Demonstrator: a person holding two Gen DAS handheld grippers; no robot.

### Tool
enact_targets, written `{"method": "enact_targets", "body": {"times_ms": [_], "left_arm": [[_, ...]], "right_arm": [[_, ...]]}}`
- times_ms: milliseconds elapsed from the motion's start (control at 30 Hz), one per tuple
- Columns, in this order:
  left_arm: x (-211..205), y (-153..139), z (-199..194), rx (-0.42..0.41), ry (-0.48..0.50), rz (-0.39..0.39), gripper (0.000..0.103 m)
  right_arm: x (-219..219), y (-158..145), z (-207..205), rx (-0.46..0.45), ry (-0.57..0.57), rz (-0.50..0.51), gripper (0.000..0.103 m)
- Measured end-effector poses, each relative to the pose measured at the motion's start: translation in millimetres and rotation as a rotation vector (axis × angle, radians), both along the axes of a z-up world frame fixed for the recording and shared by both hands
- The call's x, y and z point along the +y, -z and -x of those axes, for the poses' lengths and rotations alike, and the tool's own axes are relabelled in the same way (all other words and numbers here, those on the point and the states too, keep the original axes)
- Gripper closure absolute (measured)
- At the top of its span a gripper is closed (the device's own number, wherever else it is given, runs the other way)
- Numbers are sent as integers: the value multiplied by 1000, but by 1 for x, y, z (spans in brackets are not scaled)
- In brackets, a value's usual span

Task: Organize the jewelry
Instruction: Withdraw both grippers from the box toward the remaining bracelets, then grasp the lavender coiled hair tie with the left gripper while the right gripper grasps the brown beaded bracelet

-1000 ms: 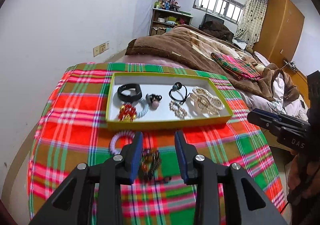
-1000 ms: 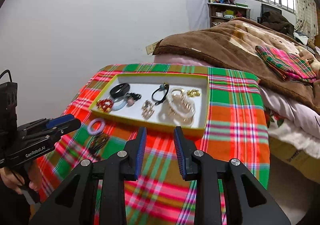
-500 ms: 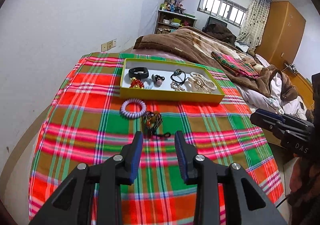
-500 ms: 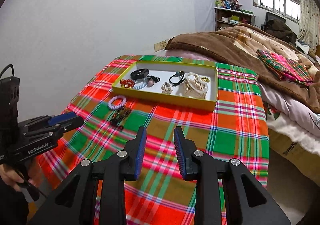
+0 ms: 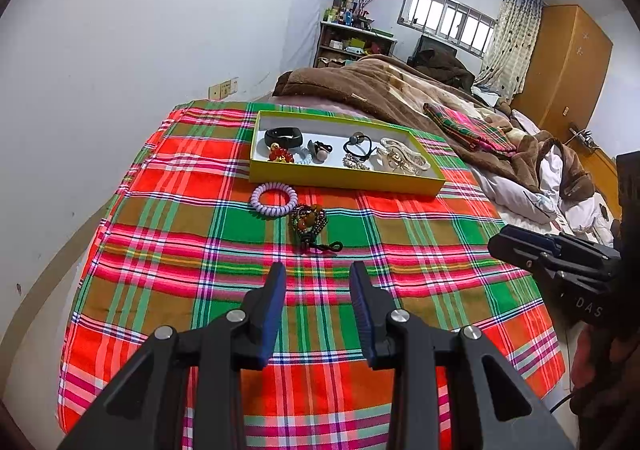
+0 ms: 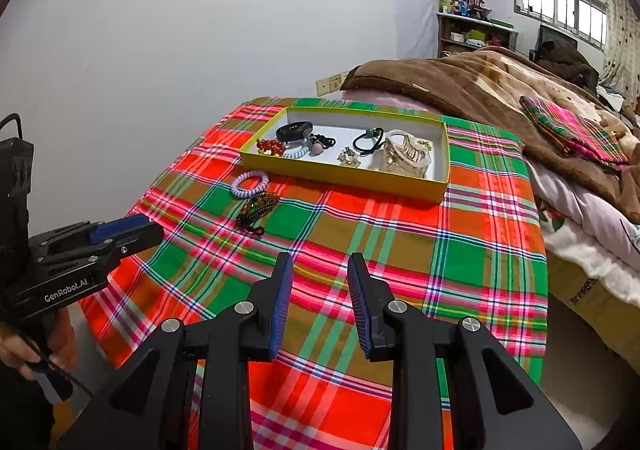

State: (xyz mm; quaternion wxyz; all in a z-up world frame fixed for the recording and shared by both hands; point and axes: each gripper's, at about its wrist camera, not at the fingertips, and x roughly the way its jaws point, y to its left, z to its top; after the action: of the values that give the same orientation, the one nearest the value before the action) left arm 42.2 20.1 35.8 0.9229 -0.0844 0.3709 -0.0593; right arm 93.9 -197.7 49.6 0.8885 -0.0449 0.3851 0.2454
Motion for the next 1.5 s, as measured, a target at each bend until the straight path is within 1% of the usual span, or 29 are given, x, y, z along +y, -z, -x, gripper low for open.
{"method": "enact_targets", "body": {"times_ms": [300, 367, 400, 433, 600, 767, 1067, 1367, 1433, 1500], "left_arm": [[7, 0, -4, -2, -12, 6, 69], [9, 0, -6, -1, -17, 7, 69], [10, 1, -6, 0, -20, 7, 69], [12, 2, -7, 2, -21, 8, 69], [20, 7, -13, 17, -32, 11, 69], [30, 13, -19, 35, -46, 18, 69], [55, 24, -28, 56, -87, 36, 69], [76, 29, -37, 57, -106, 59, 69], [78, 29, -40, 55, -104, 60, 69], [81, 29, -42, 54, -102, 63, 69]], "right_arm": [[8, 4, -5, 6, -16, 10, 73], [11, 6, -7, 9, -24, 13, 70], [13, 7, -8, 9, -27, 13, 66], [14, 8, -9, 9, -30, 13, 65], [24, 14, -14, 24, -46, 17, 65], [39, 25, -23, 50, -76, 16, 65], [77, 47, -47, 127, -113, -1, 65], [115, 63, -72, 173, -123, -7, 65], [121, 66, -77, 182, -119, -5, 60], [127, 71, -81, 192, -108, 6, 58]]}}
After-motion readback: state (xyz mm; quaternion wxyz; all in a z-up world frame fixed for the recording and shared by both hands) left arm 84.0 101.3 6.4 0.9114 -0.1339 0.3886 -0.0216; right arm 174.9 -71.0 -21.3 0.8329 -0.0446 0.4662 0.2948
